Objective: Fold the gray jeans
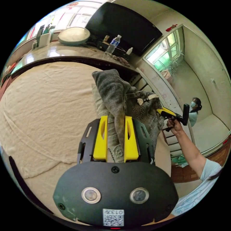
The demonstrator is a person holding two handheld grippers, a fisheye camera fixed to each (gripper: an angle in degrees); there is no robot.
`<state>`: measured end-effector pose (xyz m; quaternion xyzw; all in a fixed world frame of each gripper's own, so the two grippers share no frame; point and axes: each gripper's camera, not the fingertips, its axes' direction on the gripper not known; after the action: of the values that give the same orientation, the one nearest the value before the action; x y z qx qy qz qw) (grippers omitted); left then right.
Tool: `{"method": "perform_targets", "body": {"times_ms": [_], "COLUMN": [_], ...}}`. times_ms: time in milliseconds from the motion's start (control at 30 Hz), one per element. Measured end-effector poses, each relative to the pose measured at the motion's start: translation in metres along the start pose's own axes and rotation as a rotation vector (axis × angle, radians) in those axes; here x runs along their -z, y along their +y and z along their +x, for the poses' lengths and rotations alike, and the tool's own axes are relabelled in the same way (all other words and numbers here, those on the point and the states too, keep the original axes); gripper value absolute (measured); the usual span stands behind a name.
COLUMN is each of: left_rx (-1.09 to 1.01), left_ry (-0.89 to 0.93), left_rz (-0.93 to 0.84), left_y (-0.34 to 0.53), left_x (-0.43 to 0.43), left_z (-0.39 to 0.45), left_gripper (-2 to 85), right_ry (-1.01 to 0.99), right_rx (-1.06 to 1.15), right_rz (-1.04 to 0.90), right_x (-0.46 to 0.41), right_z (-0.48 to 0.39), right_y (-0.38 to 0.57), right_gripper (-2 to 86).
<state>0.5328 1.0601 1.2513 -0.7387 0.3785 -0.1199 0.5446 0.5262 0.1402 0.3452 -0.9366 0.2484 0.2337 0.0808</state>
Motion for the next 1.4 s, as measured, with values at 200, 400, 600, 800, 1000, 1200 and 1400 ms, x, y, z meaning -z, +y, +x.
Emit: {"method": "perform_targets", "body": {"times_ms": [200,400,600,800,1000,1200,1400], "left_rx": [-0.208,-0.598,-0.622,-0.479,-0.240,0.045,0.354], "left_ry": [-0.463,-0.619,-0.694,-0.581,-0.369,-0.418,-0.555], "left_rz": [0.299,0.028,-0.083,-0.161,0.150,0.123,0.125], "left_y": [0.074,0.118,0.161,0.186,0.346,0.596,0.843], "left_x": [0.066,-0.024,-0.059,-0.019,0.116,0.221,0.352], "left_z": [0.074,0.165,0.160,0.146,0.093,0.028,-0.012], "left_gripper": [6.7,0.7,-0.3,-0.3,-0.3,-0.3,0.3], "right_ry": [0.196,0.415,0.325,0.334,0.343,0.138,-0.189], "right_rx": [0.141,0.455,0.353,0.338,0.289,0.572,0.687], "right_rz": [0.291,0.245,0.114,0.014,0.331,0.140,-0.025], "right_x": [0.076,0.006,-0.052,-0.046,0.063,0.060,0.035], "right_z": [-0.060,-0.186,-0.198,-0.230,-0.303,-0.461,-0.665], "right_y": [0.041,0.049,0.059,0.043,0.078,0.163,0.239], "right_gripper": [8.8,3.6,0.2,-0.1,-0.2,0.0,0.7]}}
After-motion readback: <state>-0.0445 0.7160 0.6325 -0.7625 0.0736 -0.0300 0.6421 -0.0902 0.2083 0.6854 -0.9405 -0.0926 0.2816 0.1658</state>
